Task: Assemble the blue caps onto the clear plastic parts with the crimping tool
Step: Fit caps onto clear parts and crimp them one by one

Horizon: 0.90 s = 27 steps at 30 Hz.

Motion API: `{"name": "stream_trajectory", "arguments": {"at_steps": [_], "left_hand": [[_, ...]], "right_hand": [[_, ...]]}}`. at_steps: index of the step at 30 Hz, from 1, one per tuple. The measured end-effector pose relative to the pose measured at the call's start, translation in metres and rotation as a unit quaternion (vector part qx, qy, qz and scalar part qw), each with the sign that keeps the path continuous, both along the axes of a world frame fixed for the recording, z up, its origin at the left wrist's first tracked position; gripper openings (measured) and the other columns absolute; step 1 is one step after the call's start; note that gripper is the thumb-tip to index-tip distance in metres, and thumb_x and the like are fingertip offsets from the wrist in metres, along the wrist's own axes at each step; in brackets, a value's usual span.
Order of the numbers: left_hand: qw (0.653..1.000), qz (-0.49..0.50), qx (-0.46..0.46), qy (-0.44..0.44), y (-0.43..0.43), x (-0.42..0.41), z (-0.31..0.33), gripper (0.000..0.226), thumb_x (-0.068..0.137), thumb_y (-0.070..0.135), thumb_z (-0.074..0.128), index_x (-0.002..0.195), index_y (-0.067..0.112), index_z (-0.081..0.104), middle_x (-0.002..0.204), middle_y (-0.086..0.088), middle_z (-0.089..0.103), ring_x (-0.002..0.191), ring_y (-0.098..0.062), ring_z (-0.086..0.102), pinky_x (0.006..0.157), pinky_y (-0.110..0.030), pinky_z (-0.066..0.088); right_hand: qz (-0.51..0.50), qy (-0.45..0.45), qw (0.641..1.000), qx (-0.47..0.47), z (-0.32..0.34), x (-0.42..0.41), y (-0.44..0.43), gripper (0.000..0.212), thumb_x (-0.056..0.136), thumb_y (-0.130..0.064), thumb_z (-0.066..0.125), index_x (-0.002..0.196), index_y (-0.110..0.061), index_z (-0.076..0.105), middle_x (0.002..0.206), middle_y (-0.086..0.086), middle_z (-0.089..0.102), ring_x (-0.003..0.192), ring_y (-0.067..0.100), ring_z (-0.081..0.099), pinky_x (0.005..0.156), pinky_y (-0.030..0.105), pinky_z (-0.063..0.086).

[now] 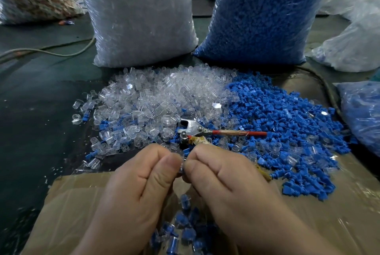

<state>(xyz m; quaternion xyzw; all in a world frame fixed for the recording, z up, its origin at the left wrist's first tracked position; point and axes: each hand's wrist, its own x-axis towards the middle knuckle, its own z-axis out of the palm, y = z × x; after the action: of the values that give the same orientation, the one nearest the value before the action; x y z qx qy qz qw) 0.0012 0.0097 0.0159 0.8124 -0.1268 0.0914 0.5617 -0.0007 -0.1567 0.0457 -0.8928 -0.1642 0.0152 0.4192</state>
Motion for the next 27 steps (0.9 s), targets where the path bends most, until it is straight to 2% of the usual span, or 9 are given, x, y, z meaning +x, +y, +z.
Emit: {"name": "stream_trajectory", "arguments": {"at_steps": [3, 5, 7, 10, 13, 17, 21, 25, 27], "left_hand": [[1.000, 0.004, -0.002, 0.008, -0.001, 0.002, -0.002, 0.036, 0.084, 0.063, 0.049, 0.079, 0.030, 0.061, 0.052, 0.016, 0.050, 0.046, 0.004, 0.042, 0.043, -0.011, 0.034], [1.000, -0.005, 0.005, -0.001, -0.002, 0.003, -0.003, 0.033, 0.087, 0.055, 0.047, 0.081, 0.025, 0.059, 0.052, 0.020, 0.049, 0.047, 0.006, 0.042, 0.045, -0.008, 0.033], [1.000, -0.012, 0.021, -0.018, -0.003, 0.003, -0.003, 0.029, 0.090, 0.048, 0.046, 0.085, 0.022, 0.057, 0.054, 0.024, 0.049, 0.048, 0.007, 0.043, 0.047, -0.006, 0.033], [0.999, -0.016, 0.030, -0.032, -0.003, 0.002, -0.003, 0.026, 0.092, 0.046, 0.046, 0.085, 0.022, 0.056, 0.056, 0.026, 0.050, 0.049, 0.008, 0.044, 0.048, -0.006, 0.034], [0.999, -0.017, 0.027, -0.032, -0.003, 0.002, -0.003, 0.026, 0.092, 0.046, 0.046, 0.084, 0.023, 0.056, 0.056, 0.025, 0.051, 0.050, 0.007, 0.045, 0.048, -0.006, 0.034], [1.000, -0.008, 0.005, -0.008, -0.001, 0.003, -0.005, 0.033, 0.087, 0.057, 0.050, 0.081, 0.026, 0.061, 0.056, 0.013, 0.054, 0.049, 0.004, 0.044, 0.046, -0.011, 0.036], [0.999, 0.034, 0.027, 0.016, 0.004, 0.004, -0.004, 0.046, 0.076, 0.079, 0.048, 0.095, 0.042, 0.066, 0.065, 0.012, 0.064, 0.052, 0.000, 0.054, 0.047, -0.017, 0.045], [0.998, 0.011, 0.025, 0.058, 0.001, 0.007, -0.011, 0.032, 0.070, 0.062, 0.060, 0.094, 0.041, 0.068, 0.067, 0.009, 0.066, 0.053, -0.003, 0.057, 0.048, -0.018, 0.047], [0.996, 0.001, 0.004, 0.090, 0.000, 0.009, -0.013, 0.032, 0.068, 0.056, 0.066, 0.095, 0.040, 0.069, 0.068, 0.006, 0.068, 0.055, -0.010, 0.060, 0.052, -0.025, 0.051]], "right_hand": [[0.021, -0.106, 0.987, -0.116, -0.003, 0.001, 0.001, 0.035, 0.097, -0.051, 0.026, 0.081, -0.026, 0.045, 0.073, -0.011, 0.047, 0.073, 0.010, 0.045, 0.065, 0.030, 0.036], [0.017, -0.140, 0.978, -0.157, -0.002, 0.001, 0.001, 0.036, 0.097, -0.050, 0.023, 0.080, -0.027, 0.045, 0.071, -0.013, 0.044, 0.069, 0.009, 0.043, 0.063, 0.032, 0.035], [0.018, -0.129, 0.981, -0.142, 0.000, 0.001, 0.001, 0.034, 0.097, -0.051, 0.025, 0.079, -0.028, 0.043, 0.069, -0.013, 0.044, 0.068, 0.009, 0.043, 0.057, 0.027, 0.034], [0.020, -0.059, 0.997, -0.051, 0.000, 0.000, -0.001, 0.030, 0.093, -0.055, 0.031, 0.080, -0.030, 0.042, 0.076, -0.012, 0.051, 0.073, 0.007, 0.049, 0.056, 0.021, 0.029], [0.019, -0.036, 0.999, -0.010, 0.001, 0.000, -0.003, 0.027, 0.091, -0.055, 0.034, 0.080, -0.032, 0.043, 0.078, -0.014, 0.053, 0.072, 0.008, 0.050, 0.057, 0.023, 0.033], [0.021, -0.084, 0.993, -0.081, -0.004, 0.003, -0.003, 0.032, 0.095, -0.051, 0.033, 0.078, -0.027, 0.044, 0.071, -0.010, 0.049, 0.070, 0.010, 0.047, 0.055, 0.025, 0.035], [-0.012, -0.193, 0.963, -0.187, -0.008, 0.009, -0.007, 0.029, 0.097, -0.038, 0.037, 0.076, -0.024, 0.051, 0.068, -0.012, 0.048, 0.063, 0.010, 0.045, 0.060, 0.032, 0.043], [-0.010, -0.235, 0.945, -0.226, -0.013, 0.012, -0.009, 0.029, 0.096, -0.034, 0.041, 0.072, -0.022, 0.052, 0.066, -0.008, 0.048, 0.062, 0.015, 0.044, 0.061, 0.035, 0.044], [0.002, -0.242, 0.941, -0.236, -0.014, 0.014, -0.007, 0.030, 0.096, -0.034, 0.041, 0.072, -0.021, 0.053, 0.066, -0.006, 0.048, 0.062, 0.016, 0.042, 0.061, 0.035, 0.042]]}}
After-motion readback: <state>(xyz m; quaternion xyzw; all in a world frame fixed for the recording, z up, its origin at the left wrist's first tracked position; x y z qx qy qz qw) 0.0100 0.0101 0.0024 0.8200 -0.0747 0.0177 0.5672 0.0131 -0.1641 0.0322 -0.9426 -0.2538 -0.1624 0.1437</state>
